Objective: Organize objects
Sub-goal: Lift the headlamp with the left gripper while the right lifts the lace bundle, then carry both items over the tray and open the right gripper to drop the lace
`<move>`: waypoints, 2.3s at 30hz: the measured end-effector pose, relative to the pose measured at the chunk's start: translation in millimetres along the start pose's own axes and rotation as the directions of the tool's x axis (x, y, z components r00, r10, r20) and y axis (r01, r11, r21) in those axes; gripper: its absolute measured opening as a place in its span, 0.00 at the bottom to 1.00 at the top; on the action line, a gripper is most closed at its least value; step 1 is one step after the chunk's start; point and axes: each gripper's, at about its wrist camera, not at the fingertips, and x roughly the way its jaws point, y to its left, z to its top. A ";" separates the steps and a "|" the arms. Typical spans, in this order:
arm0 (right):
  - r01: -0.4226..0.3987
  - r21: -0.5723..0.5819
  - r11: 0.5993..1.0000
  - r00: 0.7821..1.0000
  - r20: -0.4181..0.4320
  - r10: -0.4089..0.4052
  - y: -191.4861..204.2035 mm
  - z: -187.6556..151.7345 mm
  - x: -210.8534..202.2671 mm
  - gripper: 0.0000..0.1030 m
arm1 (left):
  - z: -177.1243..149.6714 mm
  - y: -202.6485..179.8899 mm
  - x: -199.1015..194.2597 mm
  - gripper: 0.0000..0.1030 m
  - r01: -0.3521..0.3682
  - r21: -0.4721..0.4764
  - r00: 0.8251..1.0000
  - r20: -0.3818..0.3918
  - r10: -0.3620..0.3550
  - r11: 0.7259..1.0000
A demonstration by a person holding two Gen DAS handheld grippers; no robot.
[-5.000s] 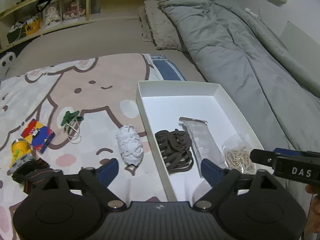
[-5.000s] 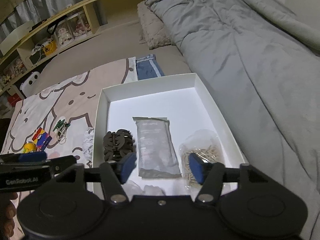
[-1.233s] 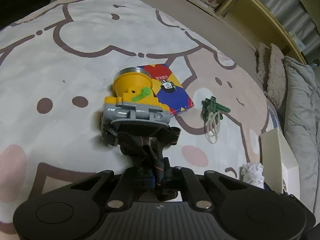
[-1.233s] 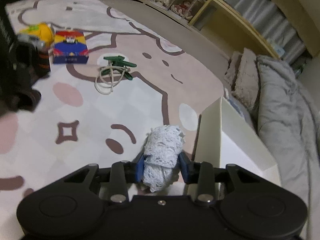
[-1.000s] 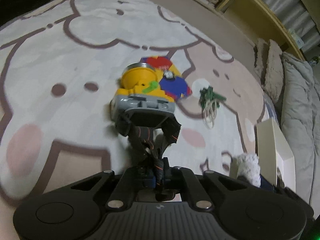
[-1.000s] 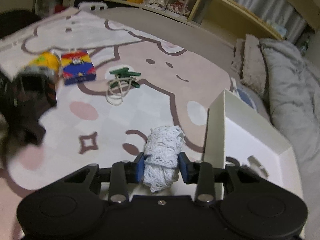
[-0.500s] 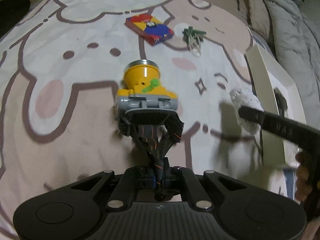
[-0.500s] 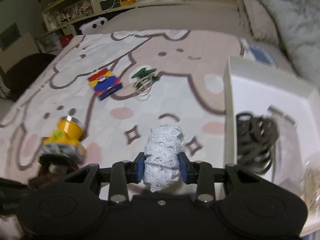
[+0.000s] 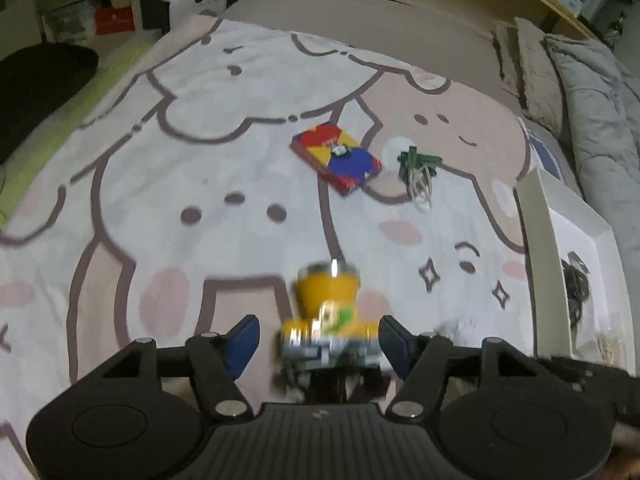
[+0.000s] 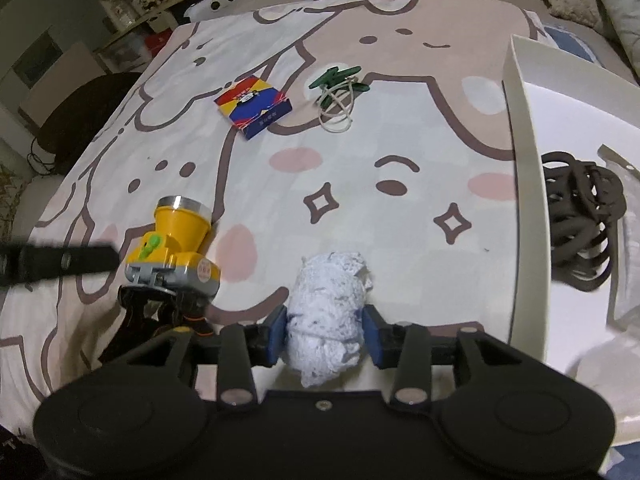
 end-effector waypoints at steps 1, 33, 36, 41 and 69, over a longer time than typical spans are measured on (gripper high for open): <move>-0.002 0.007 1.000 1.000 0.000 0.002 -0.7 0.7 0.5 0.42 | 4.3 -3.3 4.5 0.64 -0.005 0.013 1.000 -0.004 0.005 1.000; 0.040 -0.022 0.999 0.997 0.064 -0.038 -9.8 9.0 -4.3 0.36 | 15.4 -19.3 44.4 0.40 -0.021 0.055 0.997 -0.070 0.025 0.998; 0.039 -0.005 0.999 0.991 0.124 -0.038 -13.6 13.5 -17.5 0.36 | 16.0 -24.5 30.4 0.40 -0.010 0.070 1.000 -0.022 0.011 0.998; 0.042 0.001 0.999 0.976 0.214 -0.042 -15.7 17.9 -35.9 0.36 | 18.0 -32.9 10.0 0.40 0.015 0.085 0.998 0.055 -0.019 0.996; 0.144 0.080 0.986 0.892 0.421 -0.164 -115.5 42.5 -155.2 0.36 | 84.8 -168.3 -53.8 0.40 0.160 0.289 0.929 0.279 -0.243 0.944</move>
